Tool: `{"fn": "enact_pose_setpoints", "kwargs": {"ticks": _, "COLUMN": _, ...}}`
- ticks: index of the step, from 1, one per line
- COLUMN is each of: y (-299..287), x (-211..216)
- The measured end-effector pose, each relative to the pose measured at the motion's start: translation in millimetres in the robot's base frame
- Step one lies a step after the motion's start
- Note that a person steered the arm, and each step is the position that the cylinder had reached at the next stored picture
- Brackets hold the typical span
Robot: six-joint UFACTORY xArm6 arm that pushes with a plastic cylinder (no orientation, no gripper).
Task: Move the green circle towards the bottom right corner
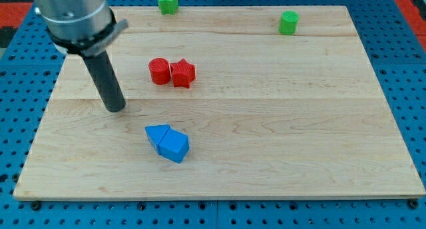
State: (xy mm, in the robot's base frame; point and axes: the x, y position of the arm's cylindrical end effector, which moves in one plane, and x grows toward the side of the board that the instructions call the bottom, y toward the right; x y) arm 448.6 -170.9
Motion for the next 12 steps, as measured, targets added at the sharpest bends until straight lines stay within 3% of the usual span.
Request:
{"fn": "enact_pose_setpoints", "kwargs": {"ticks": 2, "y": 0, "x": -86}}
{"fn": "enact_pose_setpoints", "kwargs": {"ticks": 3, "y": 41, "x": -114}}
{"fn": "enact_pose_setpoints", "kwargs": {"ticks": 4, "y": 98, "x": -145}}
{"fn": "enact_pose_setpoints", "kwargs": {"ticks": 5, "y": 214, "x": -190}}
{"fn": "enact_pose_setpoints", "kwargs": {"ticks": 6, "y": 290, "x": -231}}
{"fn": "enact_pose_setpoints", "kwargs": {"ticks": 7, "y": 364, "x": -211}}
{"fn": "enact_pose_setpoints", "kwargs": {"ticks": 8, "y": 354, "x": -129}}
{"fn": "enact_pose_setpoints", "kwargs": {"ticks": 9, "y": 381, "x": -158}}
{"fn": "enact_pose_setpoints", "kwargs": {"ticks": 10, "y": 380, "x": -214}}
{"fn": "enact_pose_setpoints", "kwargs": {"ticks": 11, "y": 339, "x": -193}}
{"fn": "enact_pose_setpoints", "kwargs": {"ticks": 12, "y": 312, "x": -142}}
